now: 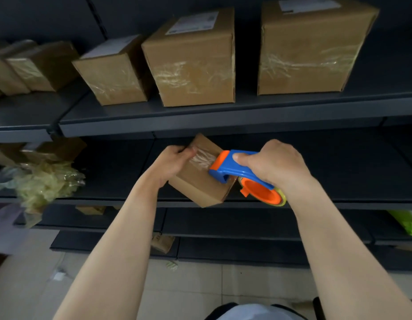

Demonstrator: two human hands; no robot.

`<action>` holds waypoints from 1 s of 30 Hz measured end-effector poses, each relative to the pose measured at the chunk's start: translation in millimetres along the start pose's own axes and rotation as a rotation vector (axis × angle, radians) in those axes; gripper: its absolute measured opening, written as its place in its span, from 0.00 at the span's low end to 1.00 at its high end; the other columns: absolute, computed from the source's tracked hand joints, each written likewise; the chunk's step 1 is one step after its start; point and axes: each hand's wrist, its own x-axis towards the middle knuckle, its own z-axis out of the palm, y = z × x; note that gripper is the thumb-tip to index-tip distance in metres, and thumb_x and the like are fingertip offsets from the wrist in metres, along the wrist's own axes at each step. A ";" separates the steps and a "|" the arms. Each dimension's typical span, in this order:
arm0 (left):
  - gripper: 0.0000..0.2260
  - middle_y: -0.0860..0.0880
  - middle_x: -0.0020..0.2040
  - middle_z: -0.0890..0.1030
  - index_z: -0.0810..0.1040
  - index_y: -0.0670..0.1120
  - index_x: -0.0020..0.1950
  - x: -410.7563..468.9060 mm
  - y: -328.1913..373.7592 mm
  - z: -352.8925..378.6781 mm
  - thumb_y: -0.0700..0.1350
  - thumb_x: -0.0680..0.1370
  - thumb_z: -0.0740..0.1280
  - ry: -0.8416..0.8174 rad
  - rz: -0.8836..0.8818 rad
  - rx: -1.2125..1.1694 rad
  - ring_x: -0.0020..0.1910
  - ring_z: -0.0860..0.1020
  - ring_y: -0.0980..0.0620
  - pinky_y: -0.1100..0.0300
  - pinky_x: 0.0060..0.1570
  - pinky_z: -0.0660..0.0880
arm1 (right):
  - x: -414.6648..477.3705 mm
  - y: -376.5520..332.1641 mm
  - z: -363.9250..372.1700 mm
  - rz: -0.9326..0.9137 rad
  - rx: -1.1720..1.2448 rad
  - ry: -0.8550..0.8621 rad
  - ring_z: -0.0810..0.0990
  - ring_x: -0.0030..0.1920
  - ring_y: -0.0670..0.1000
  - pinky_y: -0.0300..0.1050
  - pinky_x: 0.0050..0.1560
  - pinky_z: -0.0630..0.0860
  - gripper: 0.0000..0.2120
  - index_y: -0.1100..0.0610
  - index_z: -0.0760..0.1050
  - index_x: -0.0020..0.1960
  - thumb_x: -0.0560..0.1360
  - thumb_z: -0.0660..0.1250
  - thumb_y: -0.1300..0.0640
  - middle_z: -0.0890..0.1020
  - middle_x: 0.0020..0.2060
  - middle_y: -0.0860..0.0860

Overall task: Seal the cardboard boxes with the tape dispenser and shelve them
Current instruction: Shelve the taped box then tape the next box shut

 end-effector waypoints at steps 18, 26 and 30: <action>0.26 0.46 0.52 0.81 0.80 0.46 0.54 59.9 -28.8 -29.7 0.67 0.71 0.64 0.353 -0.106 0.267 0.47 0.77 0.48 0.55 0.44 0.73 | -3.1 2.2 7.0 0.069 0.158 -0.133 0.77 0.29 0.49 0.41 0.27 0.64 0.27 0.55 0.72 0.37 0.67 0.66 0.30 0.78 0.31 0.51; 0.30 0.43 0.56 0.79 0.75 0.43 0.61 73.8 -24.4 -23.3 0.67 0.73 0.62 0.395 -0.115 0.396 0.54 0.77 0.43 0.54 0.46 0.73 | 6.2 37.3 24.1 0.186 0.171 -0.155 0.77 0.27 0.49 0.41 0.27 0.65 0.28 0.56 0.74 0.36 0.66 0.67 0.30 0.79 0.28 0.51; 0.20 0.40 0.52 0.80 0.75 0.40 0.57 63.5 -15.3 -7.8 0.56 0.79 0.61 0.526 0.133 0.591 0.51 0.77 0.41 0.53 0.47 0.72 | 17.1 20.5 68.1 0.180 0.205 -0.198 0.80 0.35 0.51 0.41 0.30 0.70 0.30 0.58 0.75 0.48 0.68 0.64 0.29 0.81 0.38 0.53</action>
